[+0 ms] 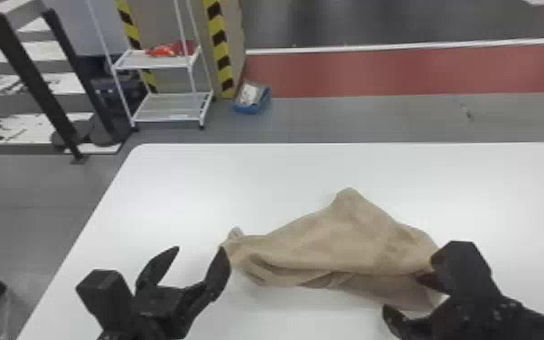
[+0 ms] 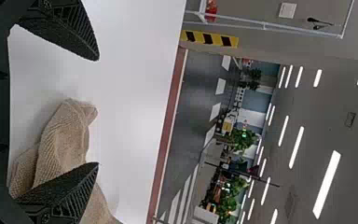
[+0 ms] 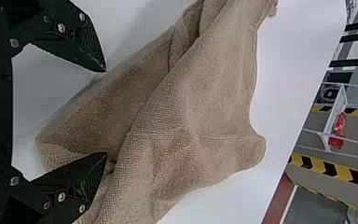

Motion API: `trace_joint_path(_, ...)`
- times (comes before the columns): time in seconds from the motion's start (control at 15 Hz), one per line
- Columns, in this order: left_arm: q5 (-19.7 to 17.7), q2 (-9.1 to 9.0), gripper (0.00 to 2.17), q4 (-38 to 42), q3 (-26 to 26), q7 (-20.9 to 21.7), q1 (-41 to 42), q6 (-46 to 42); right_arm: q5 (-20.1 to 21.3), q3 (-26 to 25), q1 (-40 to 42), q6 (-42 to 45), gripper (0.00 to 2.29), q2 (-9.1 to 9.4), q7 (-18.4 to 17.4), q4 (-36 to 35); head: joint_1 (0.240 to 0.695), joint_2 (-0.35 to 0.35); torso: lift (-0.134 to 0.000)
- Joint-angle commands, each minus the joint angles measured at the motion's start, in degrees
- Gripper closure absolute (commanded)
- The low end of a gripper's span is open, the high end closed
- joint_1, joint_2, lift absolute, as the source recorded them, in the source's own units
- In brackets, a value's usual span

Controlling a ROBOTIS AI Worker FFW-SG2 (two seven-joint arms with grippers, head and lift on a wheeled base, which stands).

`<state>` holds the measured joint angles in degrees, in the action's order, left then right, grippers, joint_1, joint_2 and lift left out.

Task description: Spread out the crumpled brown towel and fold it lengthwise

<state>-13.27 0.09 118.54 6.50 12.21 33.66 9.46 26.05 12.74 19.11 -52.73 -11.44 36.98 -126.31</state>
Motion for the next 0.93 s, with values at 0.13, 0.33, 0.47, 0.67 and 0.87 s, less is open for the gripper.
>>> trace_joint_path(0.13, 0.0, -0.24, 0.08, -0.1, 0.1, 0.0, 0.0, 0.0, 2.1, 0.9, -0.9, -1.4, 0.44, 0.10, 0.6, 0.3, 0.695, 0.132, -0.124)
trace_joint_path(0.33, 0.0, -0.24, 0.08, -0.1, 0.1, 0.0, 0.1, 0.0, 2.1, 0.9, -0.9, -1.4, 0.92, 0.01, 0.7, 0.3, 0.695, 0.130, -0.124)
trace_joint_path(0.47, 0.0, -0.24, 0.08, -0.1, 0.2, 0.0, 0.3, 0.0, 2.2, 0.8, -0.9, -1.4, 1.19, 0.01, 0.7, 0.3, 0.695, 0.130, -0.124)
trace_joint_path(0.67, 0.0, -0.24, 0.08, 0.0, 0.2, 0.1, 0.3, 0.0, 1.5, 0.3, -0.8, -0.7, 1.21, 0.10, 0.5, 0.3, 0.695, 0.129, -0.124)
trace_joint_path(0.87, -0.3, -0.24, 0.08, 0.1, 0.4, 0.4, 0.4, -0.2, -2.3, -2.9, 0.1, 1.1, 1.21, 0.10, -0.1, -0.9, 0.695, 0.126, -0.124)
